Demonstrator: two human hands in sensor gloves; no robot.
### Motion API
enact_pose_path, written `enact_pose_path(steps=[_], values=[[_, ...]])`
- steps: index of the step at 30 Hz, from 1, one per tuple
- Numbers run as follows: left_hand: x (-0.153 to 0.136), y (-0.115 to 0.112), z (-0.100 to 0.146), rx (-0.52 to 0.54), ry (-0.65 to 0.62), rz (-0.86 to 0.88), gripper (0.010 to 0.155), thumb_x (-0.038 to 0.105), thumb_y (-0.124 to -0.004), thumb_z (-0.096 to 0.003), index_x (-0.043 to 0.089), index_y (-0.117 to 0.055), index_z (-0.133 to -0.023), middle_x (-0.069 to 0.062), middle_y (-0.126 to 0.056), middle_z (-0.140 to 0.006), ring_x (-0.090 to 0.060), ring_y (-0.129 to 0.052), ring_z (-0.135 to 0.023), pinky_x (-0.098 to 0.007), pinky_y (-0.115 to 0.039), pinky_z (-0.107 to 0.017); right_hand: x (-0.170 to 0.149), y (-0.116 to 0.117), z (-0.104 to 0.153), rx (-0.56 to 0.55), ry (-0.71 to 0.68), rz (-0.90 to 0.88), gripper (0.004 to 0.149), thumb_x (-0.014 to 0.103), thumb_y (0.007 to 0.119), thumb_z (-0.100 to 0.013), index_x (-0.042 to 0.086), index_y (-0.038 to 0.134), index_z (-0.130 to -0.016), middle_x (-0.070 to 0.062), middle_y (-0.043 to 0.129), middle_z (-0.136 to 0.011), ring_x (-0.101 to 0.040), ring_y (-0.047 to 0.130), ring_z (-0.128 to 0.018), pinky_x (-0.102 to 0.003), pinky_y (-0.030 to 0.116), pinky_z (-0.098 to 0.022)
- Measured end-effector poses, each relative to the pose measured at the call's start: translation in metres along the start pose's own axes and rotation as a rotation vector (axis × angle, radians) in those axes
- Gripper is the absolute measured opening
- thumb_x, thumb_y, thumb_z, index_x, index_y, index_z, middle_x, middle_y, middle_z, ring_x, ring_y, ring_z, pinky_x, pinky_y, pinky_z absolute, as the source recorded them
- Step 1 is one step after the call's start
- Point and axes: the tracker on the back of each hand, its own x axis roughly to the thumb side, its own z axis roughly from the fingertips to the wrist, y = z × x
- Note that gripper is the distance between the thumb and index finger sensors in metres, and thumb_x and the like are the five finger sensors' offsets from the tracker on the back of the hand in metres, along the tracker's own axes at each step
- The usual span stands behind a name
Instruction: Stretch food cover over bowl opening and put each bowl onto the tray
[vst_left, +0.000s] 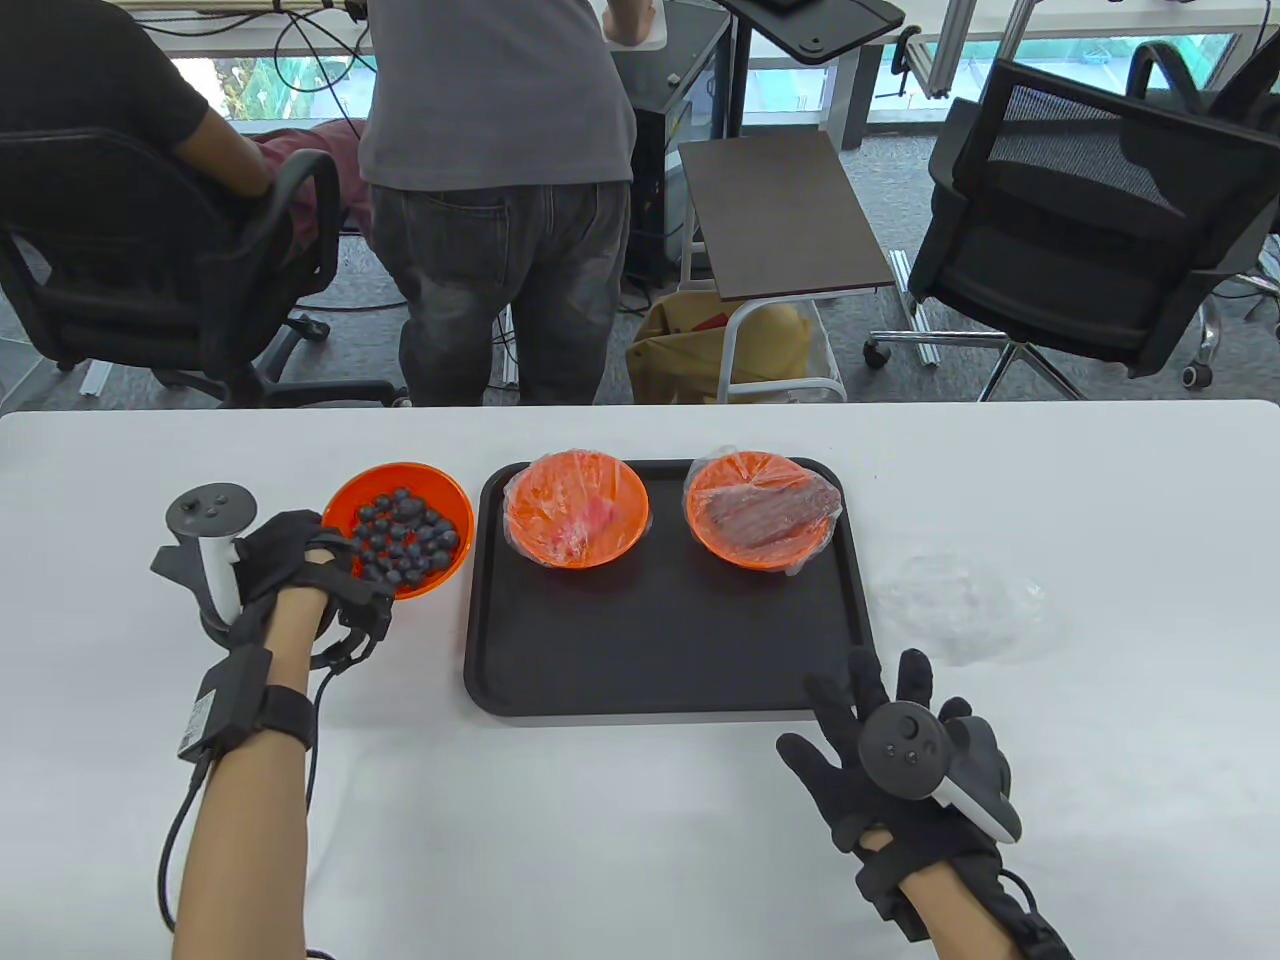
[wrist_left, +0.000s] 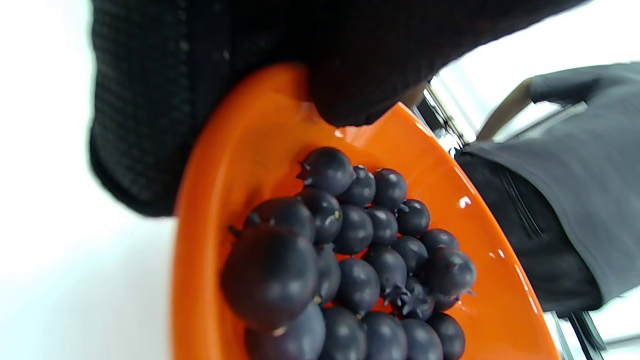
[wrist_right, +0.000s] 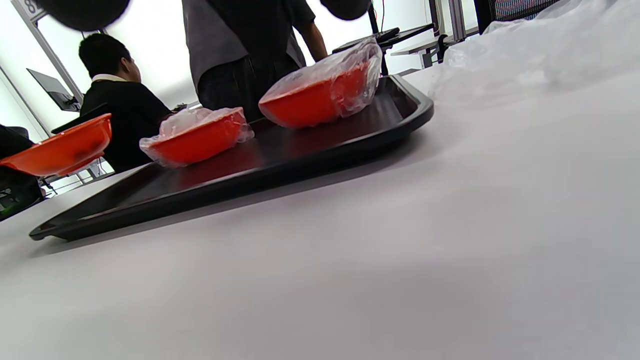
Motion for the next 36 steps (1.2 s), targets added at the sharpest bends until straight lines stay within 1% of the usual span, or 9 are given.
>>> enact_pose_path(steps=[4, 6, 10, 14, 19, 22, 25, 29, 36], values=[[0.007, -0.007, 0.029, -0.100, -0.080, -0.078, 0.047, 0.029, -0.094, -0.0480, 0.014, -0.093, -0.092, -0.015, -0.103, -0.079, -0.038, -0.117, -0.050, -0.034, -0.108, -0.025, -0.001, 0.000, 0.000, 0.003, 0.007, -0.006, 0.085, 0.073, 0.054, -0.050, 0.025, 0.044, -0.120, -0.016, 0.019, -0.122, -0.052, -0.004, -0.099, -0.078, 0.008, -0.054], [0.011, -0.019, 0.046, -0.179, -0.121, -0.126, 0.047, 0.029, -0.093, -0.0485, 0.014, -0.093, -0.093, -0.015, -0.102, -0.079, -0.038, -0.117, -0.050, -0.034, -0.108, -0.026, -0.002, 0.001, 0.000, 0.007, 0.011, -0.007, 0.085, 0.073, 0.053, -0.050, 0.025, 0.044, -0.120, -0.016, 0.020, -0.122, -0.052, -0.006, -0.098, -0.078, 0.008, -0.054], [0.019, -0.055, 0.083, -0.327, -0.202, -0.213, 0.047, 0.029, -0.093, -0.0488, 0.015, -0.092, -0.093, -0.017, -0.102, -0.079, -0.038, -0.117, -0.051, -0.034, -0.108, -0.027, -0.004, -0.001, 0.001, 0.002, 0.017, -0.017, 0.085, 0.073, 0.053, -0.050, 0.025, 0.044, -0.120, -0.016, 0.019, -0.122, -0.052, -0.006, -0.099, -0.078, 0.008, -0.054], [0.026, -0.103, 0.124, -0.411, -0.299, -0.324, 0.047, 0.029, -0.093, -0.0487, 0.015, -0.092, -0.093, -0.016, -0.102, -0.080, -0.037, -0.117, -0.050, -0.034, -0.107, -0.027, -0.007, -0.002, 0.002, 0.001, 0.018, -0.025, 0.085, 0.073, 0.053, -0.050, 0.024, 0.043, -0.120, -0.016, 0.019, -0.122, -0.052, -0.006, -0.099, -0.078, 0.008, -0.054], [0.031, -0.154, 0.159, -0.513, -0.375, -0.406, 0.047, 0.030, -0.093, -0.0487, 0.016, -0.093, -0.093, -0.014, -0.102, -0.080, -0.037, -0.117, -0.051, -0.033, -0.107, -0.027, -0.010, -0.003, 0.002, 0.005, 0.024, -0.033, 0.085, 0.073, 0.053, -0.050, 0.025, 0.044, -0.120, -0.016, 0.019, -0.122, -0.052, -0.006, -0.099, -0.078, 0.008, -0.054], [0.029, -0.179, 0.172, -0.573, -0.391, -0.403, 0.047, 0.030, -0.093, -0.0487, 0.016, -0.092, -0.094, -0.013, -0.103, -0.079, -0.036, -0.117, -0.051, -0.033, -0.107, -0.027, -0.012, -0.004, 0.003, 0.002, 0.027, -0.038, 0.086, 0.073, 0.053, -0.050, 0.024, 0.043, -0.120, -0.016, 0.018, -0.122, -0.052, -0.006, -0.099, -0.078, 0.008, -0.054], [0.025, -0.198, 0.179, -0.615, -0.394, -0.418, 0.047, 0.030, -0.093, -0.0488, 0.017, -0.093, -0.094, -0.013, -0.102, -0.080, -0.036, -0.116, -0.052, -0.033, -0.107, -0.028, -0.012, -0.004, 0.003, 0.001, 0.026, -0.040, 0.086, 0.073, 0.053, -0.050, 0.024, 0.043, -0.120, -0.016, 0.018, -0.122, -0.052, -0.006, -0.098, -0.078, 0.008, -0.054], [0.022, -0.210, 0.181, -0.620, -0.406, -0.430, 0.047, 0.030, -0.092, -0.0487, 0.017, -0.093, -0.094, -0.013, -0.102, -0.080, -0.036, -0.116, -0.053, -0.033, -0.107, -0.028, -0.012, -0.004, 0.003, 0.000, 0.024, -0.041, 0.086, 0.073, 0.053, -0.050, 0.025, 0.043, -0.120, -0.016, 0.018, -0.122, -0.052, -0.006, -0.098, -0.078, 0.008, -0.054], [0.015, -0.218, 0.180, -0.638, -0.402, -0.435, 0.047, 0.030, -0.092, -0.0488, 0.017, -0.093, -0.094, -0.013, -0.101, -0.081, -0.036, -0.116, -0.054, -0.034, -0.107, -0.029, -0.012, -0.004, 0.002, 0.007, 0.025, -0.039, 0.086, 0.073, 0.053, -0.050, 0.024, 0.043, -0.120, -0.016, 0.018, -0.122, -0.052, -0.006, -0.098, -0.078, 0.008, -0.054]])
